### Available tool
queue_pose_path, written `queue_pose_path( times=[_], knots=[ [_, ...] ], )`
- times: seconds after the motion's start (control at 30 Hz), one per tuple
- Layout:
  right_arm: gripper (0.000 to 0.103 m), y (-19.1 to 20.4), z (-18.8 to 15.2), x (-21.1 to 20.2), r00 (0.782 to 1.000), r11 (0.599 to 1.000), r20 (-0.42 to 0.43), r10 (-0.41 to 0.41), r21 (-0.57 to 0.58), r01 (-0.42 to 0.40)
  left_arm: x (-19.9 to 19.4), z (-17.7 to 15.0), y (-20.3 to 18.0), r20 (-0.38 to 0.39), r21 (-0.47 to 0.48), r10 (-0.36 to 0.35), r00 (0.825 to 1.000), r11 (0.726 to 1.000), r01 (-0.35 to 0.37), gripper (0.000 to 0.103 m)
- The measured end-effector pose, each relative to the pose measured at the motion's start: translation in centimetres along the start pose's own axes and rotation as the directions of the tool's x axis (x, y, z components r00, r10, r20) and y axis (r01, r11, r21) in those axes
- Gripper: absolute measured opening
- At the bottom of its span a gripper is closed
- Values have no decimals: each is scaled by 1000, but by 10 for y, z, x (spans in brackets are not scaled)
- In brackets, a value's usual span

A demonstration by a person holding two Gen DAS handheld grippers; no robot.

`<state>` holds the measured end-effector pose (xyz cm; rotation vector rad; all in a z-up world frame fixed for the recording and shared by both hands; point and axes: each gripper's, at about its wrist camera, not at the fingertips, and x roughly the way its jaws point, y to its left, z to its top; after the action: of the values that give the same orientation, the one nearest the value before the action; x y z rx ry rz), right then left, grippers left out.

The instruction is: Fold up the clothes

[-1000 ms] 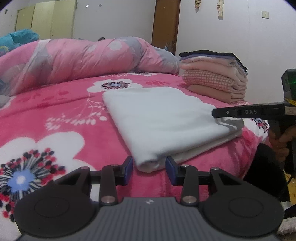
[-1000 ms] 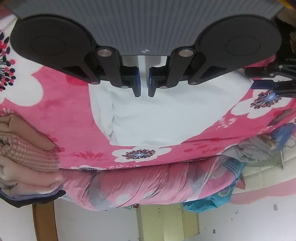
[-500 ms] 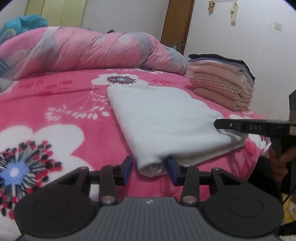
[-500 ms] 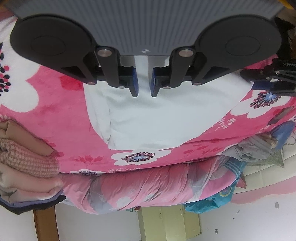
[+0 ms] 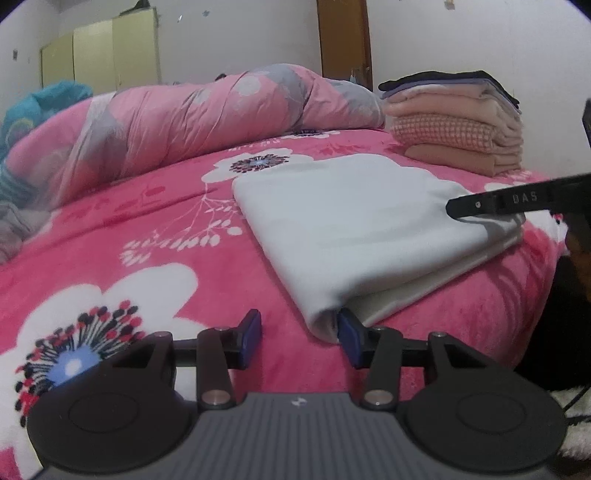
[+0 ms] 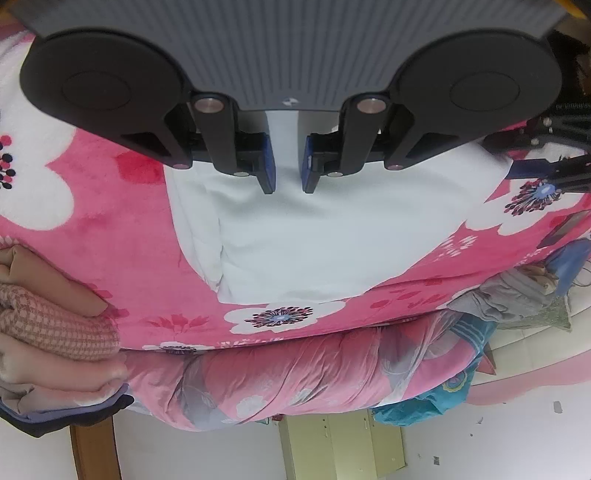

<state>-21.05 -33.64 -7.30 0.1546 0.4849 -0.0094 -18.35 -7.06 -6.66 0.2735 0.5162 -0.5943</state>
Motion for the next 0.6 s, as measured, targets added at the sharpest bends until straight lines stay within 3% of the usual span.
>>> queue_pose_path(
  times=[0.13, 0.6],
  knots=[
    [15, 0, -1, 0, 1000, 1000, 1, 0, 0, 0, 5, 7, -2, 38, 8, -7, 999, 1000, 7, 47],
    [15, -9, -5, 3, 1000, 1000, -2, 8, 17, -8, 5, 4, -3, 4, -9, 90, 996, 996, -90, 48]
  ],
)
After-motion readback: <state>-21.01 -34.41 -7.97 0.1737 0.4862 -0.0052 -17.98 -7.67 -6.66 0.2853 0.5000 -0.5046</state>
